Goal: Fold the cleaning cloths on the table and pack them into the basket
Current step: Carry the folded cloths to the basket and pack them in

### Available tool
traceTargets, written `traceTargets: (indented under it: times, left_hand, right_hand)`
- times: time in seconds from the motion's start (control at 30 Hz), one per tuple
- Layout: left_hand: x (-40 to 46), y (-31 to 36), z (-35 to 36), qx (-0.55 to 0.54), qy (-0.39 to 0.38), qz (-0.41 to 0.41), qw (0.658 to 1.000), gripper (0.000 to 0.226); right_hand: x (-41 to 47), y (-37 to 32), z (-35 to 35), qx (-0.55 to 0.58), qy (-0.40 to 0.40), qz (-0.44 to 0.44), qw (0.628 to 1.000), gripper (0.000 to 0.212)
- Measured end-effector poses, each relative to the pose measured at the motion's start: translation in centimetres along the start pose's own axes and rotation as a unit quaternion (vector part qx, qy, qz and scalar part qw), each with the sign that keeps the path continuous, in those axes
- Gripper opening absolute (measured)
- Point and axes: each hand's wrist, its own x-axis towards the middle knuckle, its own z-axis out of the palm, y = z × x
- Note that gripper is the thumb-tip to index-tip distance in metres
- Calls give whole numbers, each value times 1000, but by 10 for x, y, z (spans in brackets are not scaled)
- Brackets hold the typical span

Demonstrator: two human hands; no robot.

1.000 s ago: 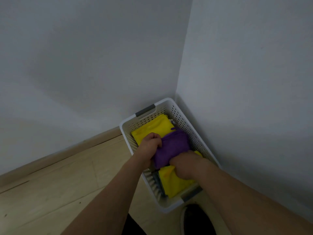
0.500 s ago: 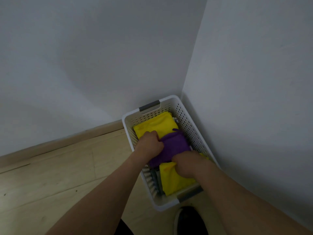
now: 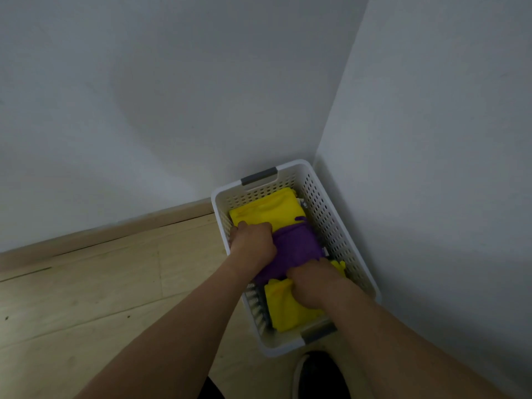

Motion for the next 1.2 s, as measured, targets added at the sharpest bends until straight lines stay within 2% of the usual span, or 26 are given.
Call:
traceTargets:
  times: [0.13, 0.33, 0.47, 0.6, 0.7, 0.8, 0.9, 1.03, 1.2]
  left_hand:
    - [0, 1, 2, 5, -3, -1, 1000, 20]
    - [7, 1, 8, 9, -10, -5, 1000, 21]
    - [10, 5, 4, 4, -11, 9, 1000, 21]
    - [-22, 7, -33, -23, -6, 49, 999, 31]
    - [-75, 5, -84, -19, 7, 80, 997, 32]
    - [-146, 1, -157, -12, -26, 86, 996, 35]
    - [-231, -2, -241, -29, -25, 56, 998, 42]
    - [-359, -1, -355, -76, 19, 14, 997, 49]
    - [-515, 4, -437, -93, 43, 11, 995, 55]
  right_hand:
    - [-1, 1, 1, 4, 8, 2, 1000, 16]
    - [0, 1, 14, -44, 22, 15, 999, 30]
    - [-3, 4, 15, 6, 106, -16, 994, 32]
    - [-43, 7, -22, -34, 40, 18, 998, 57]
    - [-104, -16, -77, -25, 43, 11, 999, 69]
    - [-185, -45, -146, 6, 45, 27, 999, 70]
    - [-272, -81, -215, 43, 54, 25, 997, 65]
    - [-393, -142, -299, 48, 80, 11, 996, 56]
    - [-522, -212, -360, 67, 40, -1, 997, 66]
